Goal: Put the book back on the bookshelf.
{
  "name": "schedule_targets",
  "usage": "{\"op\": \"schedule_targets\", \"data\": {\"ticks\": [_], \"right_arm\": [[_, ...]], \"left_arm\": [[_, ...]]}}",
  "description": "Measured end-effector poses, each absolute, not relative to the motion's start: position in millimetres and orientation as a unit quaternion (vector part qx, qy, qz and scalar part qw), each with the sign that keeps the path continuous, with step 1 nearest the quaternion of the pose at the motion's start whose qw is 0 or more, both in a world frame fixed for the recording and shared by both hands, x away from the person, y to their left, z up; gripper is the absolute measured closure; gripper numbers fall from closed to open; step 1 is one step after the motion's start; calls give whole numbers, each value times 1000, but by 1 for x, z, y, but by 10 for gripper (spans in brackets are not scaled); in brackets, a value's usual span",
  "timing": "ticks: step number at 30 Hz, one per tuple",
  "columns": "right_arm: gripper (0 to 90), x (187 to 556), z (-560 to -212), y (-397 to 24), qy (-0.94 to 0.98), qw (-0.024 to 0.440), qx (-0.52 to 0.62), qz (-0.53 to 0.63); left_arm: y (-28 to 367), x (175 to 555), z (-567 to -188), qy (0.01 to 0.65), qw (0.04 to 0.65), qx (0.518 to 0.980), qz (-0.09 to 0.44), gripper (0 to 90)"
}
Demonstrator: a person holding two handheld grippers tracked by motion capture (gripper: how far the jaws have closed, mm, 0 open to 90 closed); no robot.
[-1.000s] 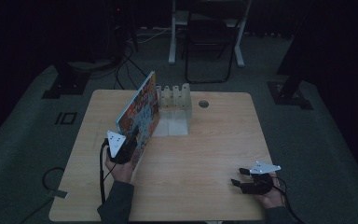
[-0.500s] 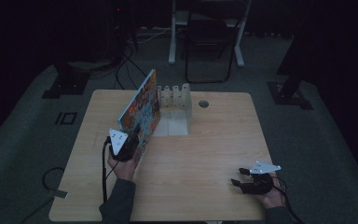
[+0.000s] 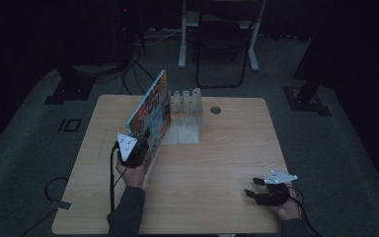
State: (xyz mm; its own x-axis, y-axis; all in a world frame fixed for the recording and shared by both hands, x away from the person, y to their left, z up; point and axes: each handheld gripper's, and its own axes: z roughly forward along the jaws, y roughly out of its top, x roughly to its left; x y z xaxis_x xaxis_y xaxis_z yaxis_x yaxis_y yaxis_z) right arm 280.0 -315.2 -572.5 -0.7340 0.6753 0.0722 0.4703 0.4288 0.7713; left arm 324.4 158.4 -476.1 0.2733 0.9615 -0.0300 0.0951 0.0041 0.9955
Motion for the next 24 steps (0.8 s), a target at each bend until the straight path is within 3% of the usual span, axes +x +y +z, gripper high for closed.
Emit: {"op": "schedule_targets", "data": {"ticks": [24], "right_arm": [[350,280,-573,-315,835,123,343,411]], "left_arm": [[152,335,-484,463,542,573,405,811]]}}
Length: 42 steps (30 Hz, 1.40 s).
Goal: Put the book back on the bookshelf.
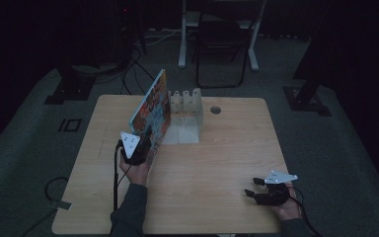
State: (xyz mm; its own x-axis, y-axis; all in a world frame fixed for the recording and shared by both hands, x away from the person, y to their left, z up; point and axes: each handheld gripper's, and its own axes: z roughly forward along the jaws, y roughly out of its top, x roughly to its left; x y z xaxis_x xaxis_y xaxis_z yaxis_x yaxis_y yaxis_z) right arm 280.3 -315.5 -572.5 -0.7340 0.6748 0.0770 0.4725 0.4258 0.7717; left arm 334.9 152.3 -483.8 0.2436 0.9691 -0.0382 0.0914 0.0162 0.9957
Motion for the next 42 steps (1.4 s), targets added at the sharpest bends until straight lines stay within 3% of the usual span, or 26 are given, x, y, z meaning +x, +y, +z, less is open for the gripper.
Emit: {"op": "schedule_targets", "data": {"ticks": [42], "right_arm": [[348,280,-573,-315,836,123,341,411]], "left_arm": [[153,337,-493,459,537,575,412,811]]}}
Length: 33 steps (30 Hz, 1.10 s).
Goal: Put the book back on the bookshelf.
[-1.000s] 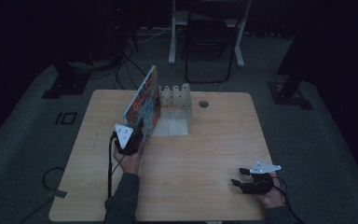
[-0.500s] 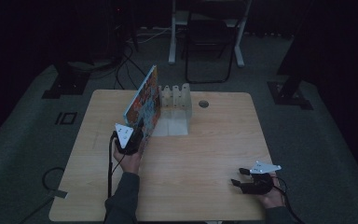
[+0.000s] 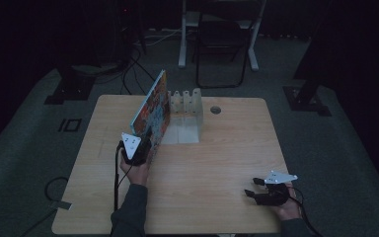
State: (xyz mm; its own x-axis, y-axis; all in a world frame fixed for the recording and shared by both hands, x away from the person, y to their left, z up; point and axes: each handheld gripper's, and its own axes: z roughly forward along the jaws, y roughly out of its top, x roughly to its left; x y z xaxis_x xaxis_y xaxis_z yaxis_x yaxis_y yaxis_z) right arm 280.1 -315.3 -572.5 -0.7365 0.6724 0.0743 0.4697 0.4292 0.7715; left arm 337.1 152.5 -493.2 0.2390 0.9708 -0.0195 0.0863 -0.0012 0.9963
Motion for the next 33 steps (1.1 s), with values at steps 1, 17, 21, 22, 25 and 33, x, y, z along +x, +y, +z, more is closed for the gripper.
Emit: {"op": "schedule_targets", "data": {"ticks": [1,17,21,22,25,33], "right_arm": [[348,280,-573,-315,836,123,342,411],[348,280,-572,-315,836,123,342,411],[348,280,-572,-315,837,123,342,410],[348,280,-572,-315,837,124,341,410],[348,280,-572,-315,837,123,342,410],[348,280,-572,-315,837,123,341,410]], "left_arm": [[153,337,-493,459,537,575,412,811],[152,334,-497,461,539,573,411,811],[154,334,-499,464,540,570,410,810],[154,334,-499,464,540,570,410,810],[155,333,-499,463,541,571,410,810],[155,333,-501,464,540,571,409,810]]}}
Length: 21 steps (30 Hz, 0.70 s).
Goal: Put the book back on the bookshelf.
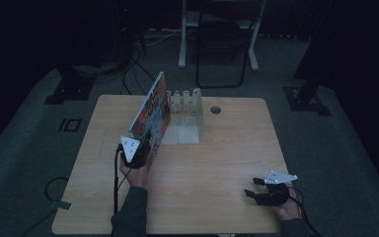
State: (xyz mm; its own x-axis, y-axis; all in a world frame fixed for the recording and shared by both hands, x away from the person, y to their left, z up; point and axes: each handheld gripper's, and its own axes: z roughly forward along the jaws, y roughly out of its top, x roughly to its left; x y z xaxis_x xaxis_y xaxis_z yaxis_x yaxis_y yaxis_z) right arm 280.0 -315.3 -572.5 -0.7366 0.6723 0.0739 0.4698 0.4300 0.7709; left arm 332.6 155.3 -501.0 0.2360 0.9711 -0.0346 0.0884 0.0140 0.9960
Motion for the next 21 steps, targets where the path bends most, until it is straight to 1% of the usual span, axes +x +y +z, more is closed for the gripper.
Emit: {"op": "schedule_targets", "data": {"ticks": [21], "right_arm": [[347,280,-572,-315,837,123,341,410]], "left_arm": [[161,333,-505,456,541,574,413,788]]}}
